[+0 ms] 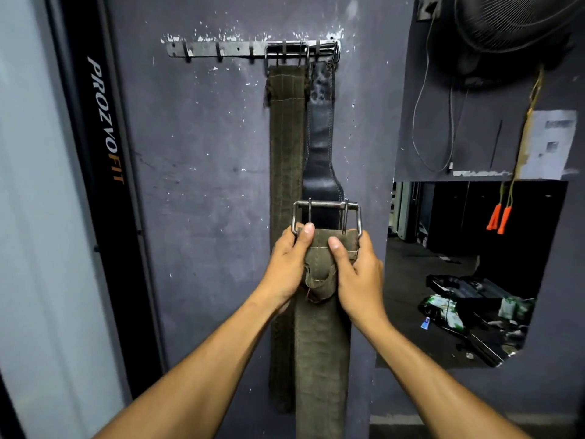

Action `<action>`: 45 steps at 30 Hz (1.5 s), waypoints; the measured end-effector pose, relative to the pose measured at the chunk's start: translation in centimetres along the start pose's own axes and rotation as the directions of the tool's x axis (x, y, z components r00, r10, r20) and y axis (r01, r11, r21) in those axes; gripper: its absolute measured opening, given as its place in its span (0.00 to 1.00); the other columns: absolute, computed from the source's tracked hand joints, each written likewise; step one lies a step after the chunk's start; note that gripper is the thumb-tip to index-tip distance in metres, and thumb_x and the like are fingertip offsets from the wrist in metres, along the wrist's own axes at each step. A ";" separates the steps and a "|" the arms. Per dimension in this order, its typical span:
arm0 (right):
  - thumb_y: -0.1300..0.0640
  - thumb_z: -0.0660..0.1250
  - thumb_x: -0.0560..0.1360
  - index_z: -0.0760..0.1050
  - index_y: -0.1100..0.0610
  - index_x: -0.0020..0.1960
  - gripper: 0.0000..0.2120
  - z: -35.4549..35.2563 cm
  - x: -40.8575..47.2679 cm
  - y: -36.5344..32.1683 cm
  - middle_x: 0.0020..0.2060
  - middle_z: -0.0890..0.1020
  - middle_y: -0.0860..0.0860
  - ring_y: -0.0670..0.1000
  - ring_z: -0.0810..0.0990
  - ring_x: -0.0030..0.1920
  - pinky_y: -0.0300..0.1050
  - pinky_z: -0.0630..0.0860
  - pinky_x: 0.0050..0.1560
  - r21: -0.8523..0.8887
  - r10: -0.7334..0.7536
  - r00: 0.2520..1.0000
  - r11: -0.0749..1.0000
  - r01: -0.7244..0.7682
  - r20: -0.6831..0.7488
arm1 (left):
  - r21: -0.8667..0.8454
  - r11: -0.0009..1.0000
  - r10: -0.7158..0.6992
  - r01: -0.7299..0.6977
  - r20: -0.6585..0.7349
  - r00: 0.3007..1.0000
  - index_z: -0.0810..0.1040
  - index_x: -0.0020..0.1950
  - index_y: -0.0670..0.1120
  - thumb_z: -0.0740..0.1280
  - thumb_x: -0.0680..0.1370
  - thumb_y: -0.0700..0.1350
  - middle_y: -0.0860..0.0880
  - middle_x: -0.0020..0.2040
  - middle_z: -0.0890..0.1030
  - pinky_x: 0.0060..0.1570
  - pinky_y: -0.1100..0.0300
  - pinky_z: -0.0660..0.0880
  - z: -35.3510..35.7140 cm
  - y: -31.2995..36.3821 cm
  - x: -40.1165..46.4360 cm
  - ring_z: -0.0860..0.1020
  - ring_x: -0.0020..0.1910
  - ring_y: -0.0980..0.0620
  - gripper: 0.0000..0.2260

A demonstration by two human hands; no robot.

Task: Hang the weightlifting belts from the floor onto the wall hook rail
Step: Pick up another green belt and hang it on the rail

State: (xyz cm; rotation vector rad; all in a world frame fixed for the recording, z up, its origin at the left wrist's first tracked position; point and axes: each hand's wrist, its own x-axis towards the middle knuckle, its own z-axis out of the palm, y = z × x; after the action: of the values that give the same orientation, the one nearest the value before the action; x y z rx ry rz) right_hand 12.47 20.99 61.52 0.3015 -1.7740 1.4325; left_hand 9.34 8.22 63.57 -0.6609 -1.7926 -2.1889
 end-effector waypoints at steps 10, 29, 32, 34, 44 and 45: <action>0.40 0.68 0.77 0.76 0.49 0.47 0.13 -0.9 6.3 -2.1 0.38 0.85 0.47 0.49 0.85 0.41 0.59 0.82 0.48 0.025 -0.025 1.000 0.999 0.025 0.001 | -0.071 0.996 0.055 -0.055 0.006 0.998 0.85 0.56 0.47 0.63 0.81 0.59 0.50 0.54 0.88 0.60 0.54 0.79 2.2 -3.9 -1.5 0.84 0.57 0.53 0.18; 0.41 0.71 0.74 0.80 0.51 0.48 0.14 -0.7 14.7 -4.3 0.48 0.88 0.53 0.54 0.88 0.51 0.60 0.83 0.59 0.251 0.105 0.994 0.963 -0.098 -0.013 | -0.031 0.962 -0.267 0.271 0.079 0.960 0.85 0.56 0.42 0.72 0.79 0.40 0.42 0.52 0.88 0.48 0.56 0.84 0.1 -8.9 -6.5 0.87 0.51 0.47 0.07; 0.42 0.71 0.74 0.80 0.51 0.48 0.13 0.0 15.0 -4.3 0.47 0.88 0.54 0.55 0.88 0.52 0.60 0.83 0.59 0.255 0.101 0.995 0.962 -0.095 -0.012 | -0.032 0.971 -0.235 0.235 0.012 0.972 0.85 0.55 0.41 0.72 0.79 0.39 0.47 0.46 0.89 0.42 0.60 0.82 -0.1 -8.8 -6.4 0.87 0.45 0.52 0.06; 0.43 0.71 0.75 0.80 0.51 0.47 0.12 0.6 14.7 -4.2 0.48 0.89 0.55 0.56 0.88 0.52 0.61 0.83 0.58 0.257 0.100 0.995 0.961 -0.097 0.002 | -0.046 0.973 -0.229 0.227 -0.024 0.973 0.85 0.56 0.39 0.72 0.79 0.38 0.49 0.45 0.89 0.41 0.61 0.82 -0.2 -9.1 -6.8 0.87 0.44 0.53 0.07; 0.46 0.71 0.77 0.81 0.54 0.50 0.11 2.3 14.1 -3.1 0.48 0.89 0.55 0.55 0.88 0.52 0.59 0.84 0.58 0.287 0.092 0.994 0.952 -0.107 0.063 | 0.038 0.878 -0.478 0.476 0.092 0.874 0.83 0.60 0.39 0.74 0.75 0.32 0.43 0.56 0.87 0.52 0.59 0.82 -4.2 -16.1 -11.6 0.86 0.54 0.49 0.14; 0.46 0.71 0.77 0.81 0.55 0.51 0.11 2.4 14.1 -3.2 0.48 0.89 0.55 0.55 0.88 0.51 0.59 0.84 0.58 0.300 0.089 0.994 0.948 -0.105 0.066 | 0.069 0.868 -0.496 0.491 0.089 0.864 0.83 0.60 0.39 0.74 0.75 0.32 0.43 0.56 0.87 0.52 0.60 0.82 -4.5 -17.0 -12.3 0.86 0.55 0.49 0.13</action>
State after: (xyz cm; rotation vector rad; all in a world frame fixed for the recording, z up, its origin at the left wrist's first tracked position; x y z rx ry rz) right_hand 4.42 21.98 73.78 0.4185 -1.6252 1.7859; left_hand 11.47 6.37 42.30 -0.3285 -2.2625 -2.4495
